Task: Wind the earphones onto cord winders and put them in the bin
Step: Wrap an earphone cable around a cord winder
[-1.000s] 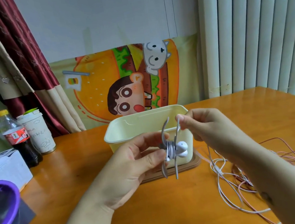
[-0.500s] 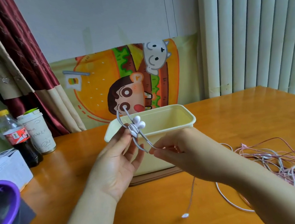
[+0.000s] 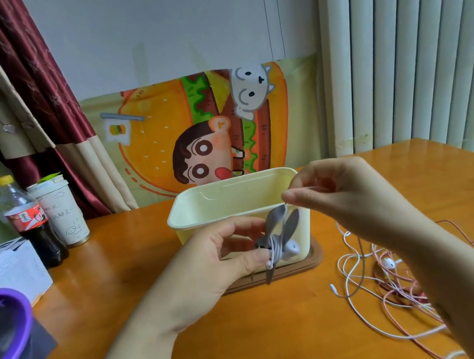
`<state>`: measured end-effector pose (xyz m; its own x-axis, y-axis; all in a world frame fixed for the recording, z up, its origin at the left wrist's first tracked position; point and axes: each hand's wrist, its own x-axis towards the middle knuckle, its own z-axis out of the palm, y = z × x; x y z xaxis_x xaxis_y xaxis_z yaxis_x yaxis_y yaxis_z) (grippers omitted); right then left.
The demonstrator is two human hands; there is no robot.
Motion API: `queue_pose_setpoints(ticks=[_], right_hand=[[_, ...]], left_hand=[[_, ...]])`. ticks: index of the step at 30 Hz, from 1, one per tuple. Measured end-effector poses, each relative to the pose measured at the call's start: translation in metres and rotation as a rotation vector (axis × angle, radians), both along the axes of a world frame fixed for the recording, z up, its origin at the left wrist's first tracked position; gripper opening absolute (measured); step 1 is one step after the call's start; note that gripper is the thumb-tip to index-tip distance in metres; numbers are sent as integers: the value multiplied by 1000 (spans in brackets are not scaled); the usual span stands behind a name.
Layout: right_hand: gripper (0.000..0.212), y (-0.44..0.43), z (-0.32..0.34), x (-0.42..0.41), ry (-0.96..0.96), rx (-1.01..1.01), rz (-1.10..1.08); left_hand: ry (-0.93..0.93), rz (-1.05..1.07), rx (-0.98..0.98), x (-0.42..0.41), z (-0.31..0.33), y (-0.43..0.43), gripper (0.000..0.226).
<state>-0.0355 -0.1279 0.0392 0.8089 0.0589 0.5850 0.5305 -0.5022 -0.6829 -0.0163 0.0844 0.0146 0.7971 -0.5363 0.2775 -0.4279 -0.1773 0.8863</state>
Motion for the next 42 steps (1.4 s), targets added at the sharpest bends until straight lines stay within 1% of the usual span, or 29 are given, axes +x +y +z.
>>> queue_pose_setpoints(ticks=[2, 5, 9, 11, 12, 14, 15, 16, 18, 21, 23, 24, 26, 28, 30, 31, 32, 34, 35, 36, 38, 39, 41, 42], right_hand=[[31, 1, -6, 4, 92, 83, 77], [31, 10, -22, 11, 231, 183, 209], [37, 24, -39, 17, 317, 135, 328], [33, 23, -41, 19, 345, 63, 341], [29, 20, -40, 19, 358, 23, 326], [22, 13, -42, 22, 371, -14, 274], [20, 9, -44, 23, 377, -2, 246], [20, 5, -46, 25, 402, 34, 227], [21, 0, -51, 27, 511, 135, 230], [25, -11, -57, 31, 638, 208, 241], [34, -18, -58, 32, 672, 278, 246], [38, -22, -59, 33, 700, 361, 271], [38, -31, -59, 32, 765, 532, 343], [34, -39, -60, 33, 806, 561, 354], [28, -44, -64, 36, 819, 507, 265], [24, -47, -66, 39, 809, 440, 171], [21, -48, -67, 41, 773, 326, 47], [22, -50, -69, 46, 662, -11, -197], [23, -49, -70, 48, 621, -160, -268], [24, -48, -69, 49, 598, -265, -309], [24, -43, -65, 47, 577, -444, -399], [23, -41, -61, 44, 555, -543, -480], [24, -35, -48, 36, 439, -699, -635], [26, -32, -41, 32, 372, -732, -676]], left_hand=[[94, -109, -145, -2, 2, -1, 28], [263, -246, -438, -3, 5, -2, 42], [396, -220, -710, 6, 4, -3, 55], [403, -163, -816, 11, 4, -1, 59], [387, -135, -857, 13, 4, 1, 56], [381, -66, -943, 15, 5, 4, 42], [394, -21, -985, 16, 5, 4, 35], [410, 19, -1020, 17, 4, 4, 31], [454, 91, -1087, 20, 1, 4, 25], [501, 186, -1189, 25, -2, 7, 24], [463, 277, -1226, 27, -2, 9, 23], [427, 334, -1238, 28, -1, 10, 23], [368, 455, -1278, 28, -1, 12, 22], [340, 554, -1331, 29, -2, 16, 21], [339, 623, -1356, 29, -1, 19, 20], [345, 650, -1358, 29, -1, 20, 18], [348, 677, -1353, 28, -1, 21, 16], [330, 728, -1323, 25, 0, 18, 14], [308, 744, -1309, 23, 0, 15, 14], [278, 744, -1297, 21, 2, 12, 15], [194, 692, -1268, 15, 5, 7, 18], [156, 650, -1247, 13, 7, 5, 20], [124, 565, -1210, 9, 11, 1, 23], [129, 524, -1194, 8, 12, -1, 23]])
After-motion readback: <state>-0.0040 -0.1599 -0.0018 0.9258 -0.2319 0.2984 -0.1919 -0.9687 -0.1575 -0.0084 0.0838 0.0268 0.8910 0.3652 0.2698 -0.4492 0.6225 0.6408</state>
